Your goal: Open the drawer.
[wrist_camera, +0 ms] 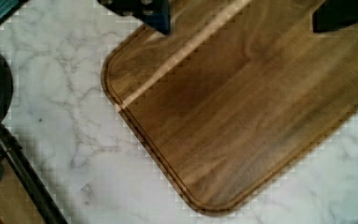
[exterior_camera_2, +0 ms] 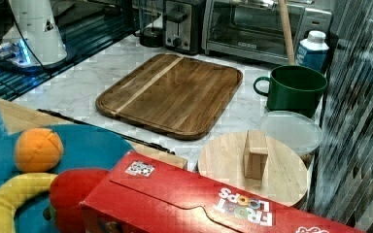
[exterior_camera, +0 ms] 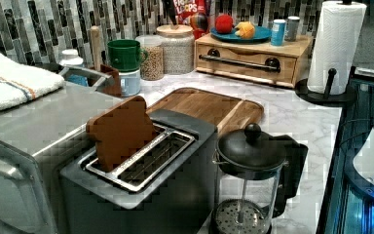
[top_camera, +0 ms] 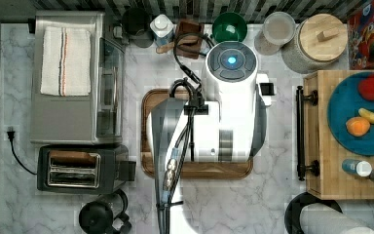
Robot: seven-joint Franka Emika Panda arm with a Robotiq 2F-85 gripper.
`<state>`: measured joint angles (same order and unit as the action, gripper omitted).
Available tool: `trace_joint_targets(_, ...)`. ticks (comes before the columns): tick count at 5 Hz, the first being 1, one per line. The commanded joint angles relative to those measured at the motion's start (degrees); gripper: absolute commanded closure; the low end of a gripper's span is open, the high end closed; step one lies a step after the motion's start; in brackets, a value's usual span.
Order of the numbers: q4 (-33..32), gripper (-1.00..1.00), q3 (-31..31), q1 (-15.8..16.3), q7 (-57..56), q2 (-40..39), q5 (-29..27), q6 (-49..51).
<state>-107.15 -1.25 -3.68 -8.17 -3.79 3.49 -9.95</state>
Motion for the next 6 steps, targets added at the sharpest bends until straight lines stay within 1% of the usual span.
trace_joint_targets(1,-3.66,-1.0,3.2,-5.69,-30.22,0.66,2.44,-6.15)
trace_joint_targets(2,-6.96,-1.0,5.22,-7.55,-39.65,1.31,2.18,-12.03)
trace_joint_targets(3,-8.52,-1.0,4.68,-10.85,-45.52,1.13,2.99,-16.14)
trace_joint_targets(4,-10.96,-1.0,6.55,-10.65,-51.02,0.66,3.07,-20.15)
trace_joint_targets(5,-11.15,-1.0,7.8,-11.07,-54.22,-0.41,3.22,-22.17)
trace_joint_targets(6,-11.47,-1.0,7.69,-11.55,-54.48,-1.49,4.37,-24.06)
